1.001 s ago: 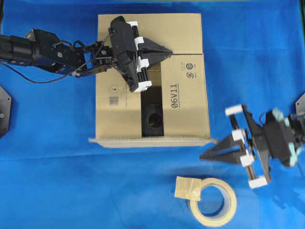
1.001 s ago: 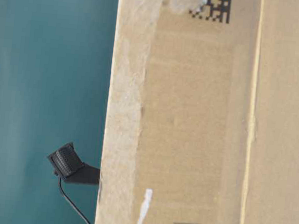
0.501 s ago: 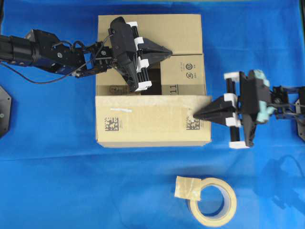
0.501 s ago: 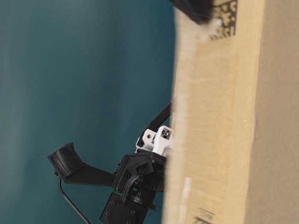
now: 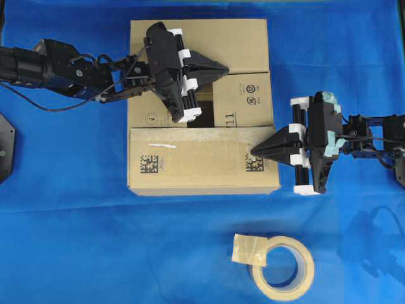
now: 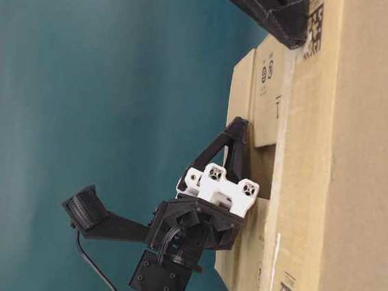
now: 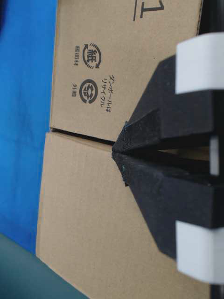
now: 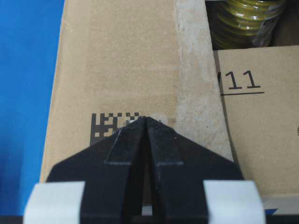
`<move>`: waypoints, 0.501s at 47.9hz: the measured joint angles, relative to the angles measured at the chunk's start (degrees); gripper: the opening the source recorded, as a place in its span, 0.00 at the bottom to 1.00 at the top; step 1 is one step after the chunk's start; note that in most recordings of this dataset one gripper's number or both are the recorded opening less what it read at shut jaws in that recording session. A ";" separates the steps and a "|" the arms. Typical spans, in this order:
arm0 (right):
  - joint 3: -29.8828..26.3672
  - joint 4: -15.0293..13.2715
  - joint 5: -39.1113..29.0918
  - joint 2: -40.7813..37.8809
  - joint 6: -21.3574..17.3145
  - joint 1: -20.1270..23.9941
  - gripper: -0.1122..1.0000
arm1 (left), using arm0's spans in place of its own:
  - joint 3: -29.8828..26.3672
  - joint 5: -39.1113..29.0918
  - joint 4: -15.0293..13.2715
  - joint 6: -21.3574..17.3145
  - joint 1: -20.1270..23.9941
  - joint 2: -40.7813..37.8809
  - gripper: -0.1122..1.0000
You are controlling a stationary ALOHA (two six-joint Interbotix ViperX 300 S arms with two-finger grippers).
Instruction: Close the cardboard box.
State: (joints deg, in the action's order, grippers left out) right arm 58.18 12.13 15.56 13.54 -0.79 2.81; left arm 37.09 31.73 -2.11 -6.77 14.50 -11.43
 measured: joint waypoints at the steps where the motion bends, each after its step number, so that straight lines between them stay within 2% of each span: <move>1: 0.00 -0.09 0.00 0.00 0.00 0.00 0.10 | 0.00 -0.09 0.00 0.09 -0.09 0.00 0.10; 12: -0.09 0.00 0.09 0.00 -0.09 0.00 0.10 | 0.09 -4.48 0.09 0.26 -0.18 3.96 0.10; 24: -0.18 0.00 0.26 -0.18 -0.09 0.00 0.10 | -1.58 -14.33 0.09 -0.70 0.09 13.10 0.10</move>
State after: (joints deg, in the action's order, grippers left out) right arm 58.01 12.13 15.82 13.36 -0.88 2.81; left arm 35.51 17.40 -2.02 -7.47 14.59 1.67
